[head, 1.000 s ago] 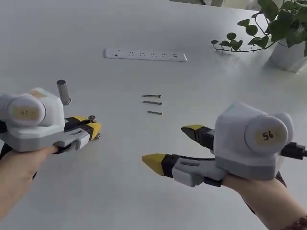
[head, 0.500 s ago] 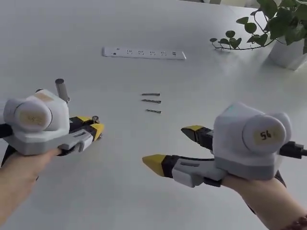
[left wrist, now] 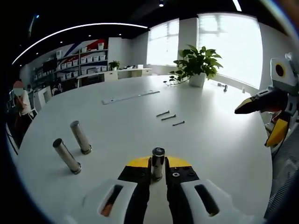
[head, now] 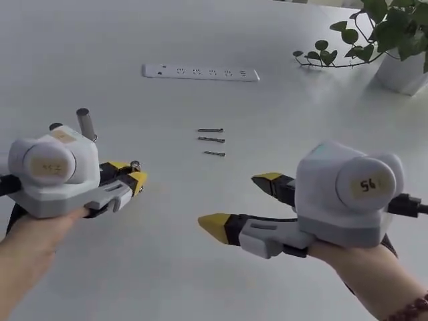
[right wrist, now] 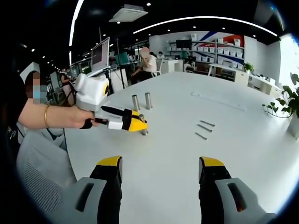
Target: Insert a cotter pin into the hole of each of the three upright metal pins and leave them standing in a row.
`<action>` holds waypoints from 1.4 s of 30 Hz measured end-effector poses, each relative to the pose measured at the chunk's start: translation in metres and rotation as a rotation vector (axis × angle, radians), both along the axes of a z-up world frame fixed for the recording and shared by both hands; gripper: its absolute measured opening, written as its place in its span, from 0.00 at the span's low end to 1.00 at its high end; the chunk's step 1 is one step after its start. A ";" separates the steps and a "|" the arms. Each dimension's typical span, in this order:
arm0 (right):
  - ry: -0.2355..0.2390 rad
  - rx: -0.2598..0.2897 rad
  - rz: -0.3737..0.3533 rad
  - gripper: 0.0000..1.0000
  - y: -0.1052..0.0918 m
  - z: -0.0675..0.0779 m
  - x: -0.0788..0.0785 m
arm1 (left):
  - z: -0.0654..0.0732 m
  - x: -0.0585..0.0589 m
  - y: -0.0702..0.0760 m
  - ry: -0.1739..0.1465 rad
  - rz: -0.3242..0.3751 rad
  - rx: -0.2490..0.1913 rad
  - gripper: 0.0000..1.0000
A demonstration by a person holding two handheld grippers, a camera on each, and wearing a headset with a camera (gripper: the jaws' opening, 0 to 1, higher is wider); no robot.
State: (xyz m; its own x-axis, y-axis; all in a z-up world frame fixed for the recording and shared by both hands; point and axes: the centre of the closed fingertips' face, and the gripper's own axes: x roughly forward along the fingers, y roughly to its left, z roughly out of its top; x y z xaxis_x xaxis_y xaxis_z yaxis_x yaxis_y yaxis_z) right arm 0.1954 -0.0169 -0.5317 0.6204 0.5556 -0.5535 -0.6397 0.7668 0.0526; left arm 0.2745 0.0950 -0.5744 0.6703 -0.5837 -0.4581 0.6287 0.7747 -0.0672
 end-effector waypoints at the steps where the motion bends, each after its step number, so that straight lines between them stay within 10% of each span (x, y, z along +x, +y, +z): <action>1: -0.001 -0.003 -0.001 0.64 -0.001 0.000 0.000 | 0.000 0.000 0.000 0.000 0.000 0.001 0.11; 12: -0.007 0.003 -0.010 0.59 -0.005 0.004 0.012 | 0.010 -0.003 -0.001 -0.001 -0.014 -0.016 0.26; 22: 0.077 0.122 -0.027 0.57 -0.002 0.004 0.041 | 0.015 -0.021 0.010 -0.005 -0.082 0.018 0.42; 42: 0.139 0.013 0.035 0.40 -0.012 -0.017 0.089 | 0.033 -0.044 0.012 0.021 -0.117 -0.014 0.78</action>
